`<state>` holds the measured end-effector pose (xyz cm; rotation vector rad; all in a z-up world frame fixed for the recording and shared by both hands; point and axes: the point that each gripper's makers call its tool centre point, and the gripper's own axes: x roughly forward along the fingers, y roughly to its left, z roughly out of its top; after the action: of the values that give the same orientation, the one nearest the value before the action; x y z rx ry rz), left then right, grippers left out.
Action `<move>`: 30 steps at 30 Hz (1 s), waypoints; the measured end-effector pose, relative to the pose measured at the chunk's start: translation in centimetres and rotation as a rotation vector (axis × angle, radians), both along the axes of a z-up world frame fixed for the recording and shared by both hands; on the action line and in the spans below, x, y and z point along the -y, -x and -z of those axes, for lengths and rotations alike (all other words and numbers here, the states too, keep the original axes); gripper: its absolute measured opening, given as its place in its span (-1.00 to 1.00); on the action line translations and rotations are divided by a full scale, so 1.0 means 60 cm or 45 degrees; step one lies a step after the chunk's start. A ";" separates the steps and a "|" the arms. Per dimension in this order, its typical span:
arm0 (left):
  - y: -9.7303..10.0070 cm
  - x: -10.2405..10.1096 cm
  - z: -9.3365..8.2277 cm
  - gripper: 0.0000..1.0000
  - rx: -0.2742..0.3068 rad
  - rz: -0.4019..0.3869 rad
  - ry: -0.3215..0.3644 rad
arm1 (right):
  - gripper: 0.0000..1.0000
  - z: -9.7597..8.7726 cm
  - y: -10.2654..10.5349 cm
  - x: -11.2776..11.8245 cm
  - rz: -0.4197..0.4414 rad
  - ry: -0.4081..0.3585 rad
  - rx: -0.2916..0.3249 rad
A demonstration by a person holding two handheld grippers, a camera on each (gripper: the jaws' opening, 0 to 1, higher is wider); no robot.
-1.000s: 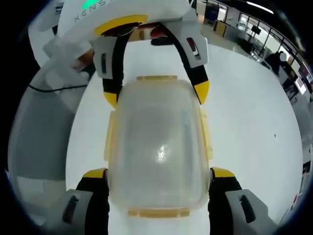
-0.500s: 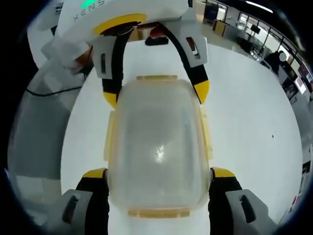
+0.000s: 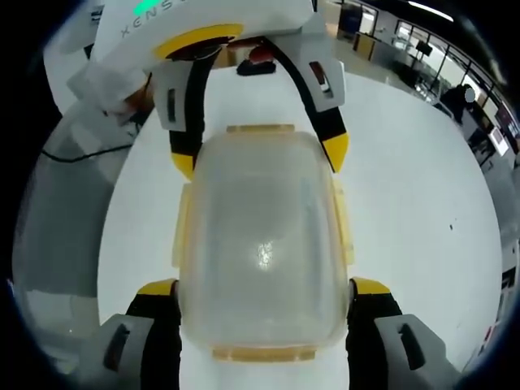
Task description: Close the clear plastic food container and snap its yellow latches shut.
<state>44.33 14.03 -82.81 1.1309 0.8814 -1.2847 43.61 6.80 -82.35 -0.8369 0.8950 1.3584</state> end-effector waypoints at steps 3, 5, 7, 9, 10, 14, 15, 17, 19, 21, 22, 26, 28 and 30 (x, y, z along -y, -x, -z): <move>0.000 0.000 0.000 0.70 0.001 0.000 -0.001 | 0.69 0.000 0.000 0.000 -0.001 0.000 0.001; 0.000 0.000 0.000 0.71 0.002 0.002 -0.001 | 0.69 0.000 0.000 0.000 -0.003 0.000 0.001; 0.000 0.000 0.000 0.71 0.001 0.000 0.001 | 0.69 0.000 0.000 0.001 -0.006 -0.001 0.000; 0.000 0.000 0.000 0.72 0.001 0.002 0.000 | 0.69 0.000 0.000 0.000 -0.006 -0.002 0.000; 0.000 0.000 0.000 0.72 -0.001 0.001 -0.002 | 0.69 -0.001 0.001 0.000 -0.006 -0.001 0.002; 0.000 0.000 0.000 0.72 0.000 0.001 -0.009 | 0.69 -0.002 0.001 0.000 -0.008 -0.002 0.003; 0.000 0.000 0.000 0.72 0.001 0.001 -0.010 | 0.69 -0.002 0.001 0.000 -0.009 -0.003 0.004; 0.000 0.000 0.000 0.72 0.003 0.001 -0.009 | 0.69 -0.002 0.000 0.000 -0.010 -0.008 0.006; 0.000 0.000 0.000 0.73 0.006 0.004 -0.009 | 0.69 -0.003 0.000 0.000 -0.012 -0.016 0.010; 0.000 -0.001 0.002 0.74 0.015 0.013 -0.017 | 0.69 -0.003 0.000 0.000 -0.008 -0.024 0.010; 0.001 -0.003 0.003 0.74 0.024 0.030 -0.027 | 0.69 -0.004 0.000 0.000 -0.006 -0.028 0.009; 0.007 -0.007 0.006 0.86 0.003 0.011 -0.028 | 0.70 -0.006 0.001 -0.001 -0.002 -0.041 0.011; 0.002 -0.006 0.003 0.90 0.001 -0.023 -0.002 | 0.71 -0.006 0.000 0.001 0.007 -0.056 0.013; 0.001 -0.006 0.000 0.98 0.001 -0.033 0.012 | 0.78 -0.005 0.001 0.003 0.042 -0.074 -0.005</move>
<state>44.25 14.41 -82.81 1.1089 0.8858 -1.2660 43.53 6.61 -82.04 -0.7717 0.8648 1.3514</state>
